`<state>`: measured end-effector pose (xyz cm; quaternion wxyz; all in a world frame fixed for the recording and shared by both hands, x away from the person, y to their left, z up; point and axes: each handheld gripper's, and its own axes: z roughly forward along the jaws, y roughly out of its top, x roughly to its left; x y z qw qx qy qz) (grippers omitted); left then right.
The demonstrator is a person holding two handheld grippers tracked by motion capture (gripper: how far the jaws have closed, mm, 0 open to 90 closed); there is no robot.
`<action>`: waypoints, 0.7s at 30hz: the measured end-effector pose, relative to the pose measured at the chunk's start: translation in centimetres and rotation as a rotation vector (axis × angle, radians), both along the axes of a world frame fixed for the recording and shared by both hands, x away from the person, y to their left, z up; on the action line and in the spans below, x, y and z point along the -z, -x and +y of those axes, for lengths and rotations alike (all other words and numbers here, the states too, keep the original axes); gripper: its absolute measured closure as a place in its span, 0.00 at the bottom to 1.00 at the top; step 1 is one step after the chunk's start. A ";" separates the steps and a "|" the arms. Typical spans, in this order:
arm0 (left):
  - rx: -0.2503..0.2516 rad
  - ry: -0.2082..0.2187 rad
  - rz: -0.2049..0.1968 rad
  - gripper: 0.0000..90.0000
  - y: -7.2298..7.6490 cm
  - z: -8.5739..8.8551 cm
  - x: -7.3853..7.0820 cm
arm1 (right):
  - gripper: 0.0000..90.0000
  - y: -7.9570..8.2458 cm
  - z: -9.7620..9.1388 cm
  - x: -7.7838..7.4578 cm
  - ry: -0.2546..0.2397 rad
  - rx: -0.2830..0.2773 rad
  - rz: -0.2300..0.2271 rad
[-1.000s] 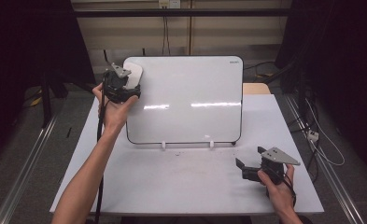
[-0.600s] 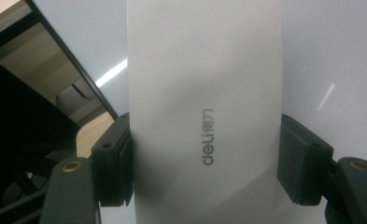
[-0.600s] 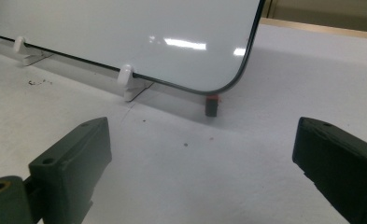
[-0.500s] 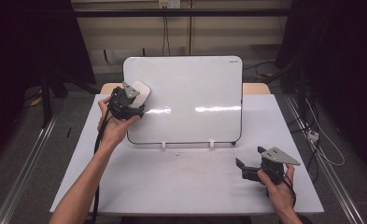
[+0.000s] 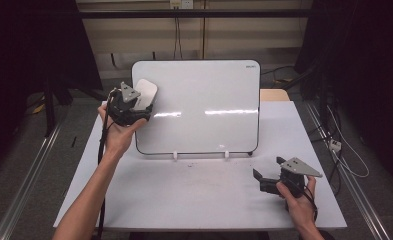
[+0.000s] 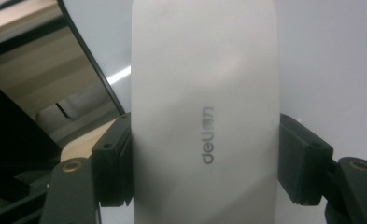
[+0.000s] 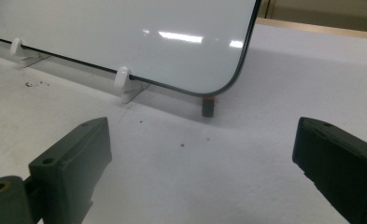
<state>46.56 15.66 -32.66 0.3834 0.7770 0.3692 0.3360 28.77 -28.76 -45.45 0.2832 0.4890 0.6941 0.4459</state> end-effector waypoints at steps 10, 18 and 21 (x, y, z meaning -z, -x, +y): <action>0.025 0.065 -0.043 0.35 1.0 1.2 0.6 | 0.05 -0.4 0.5 0.0 0.000 -0.008 -0.003; 0.036 0.082 -0.065 0.35 2.8 1.0 1.3 | 0.05 -0.2 0.4 0.0 0.002 -0.011 -0.005; 0.046 0.085 -0.067 0.35 3.6 0.9 1.3 | 0.05 0.0 0.4 -0.1 0.002 -0.011 -0.007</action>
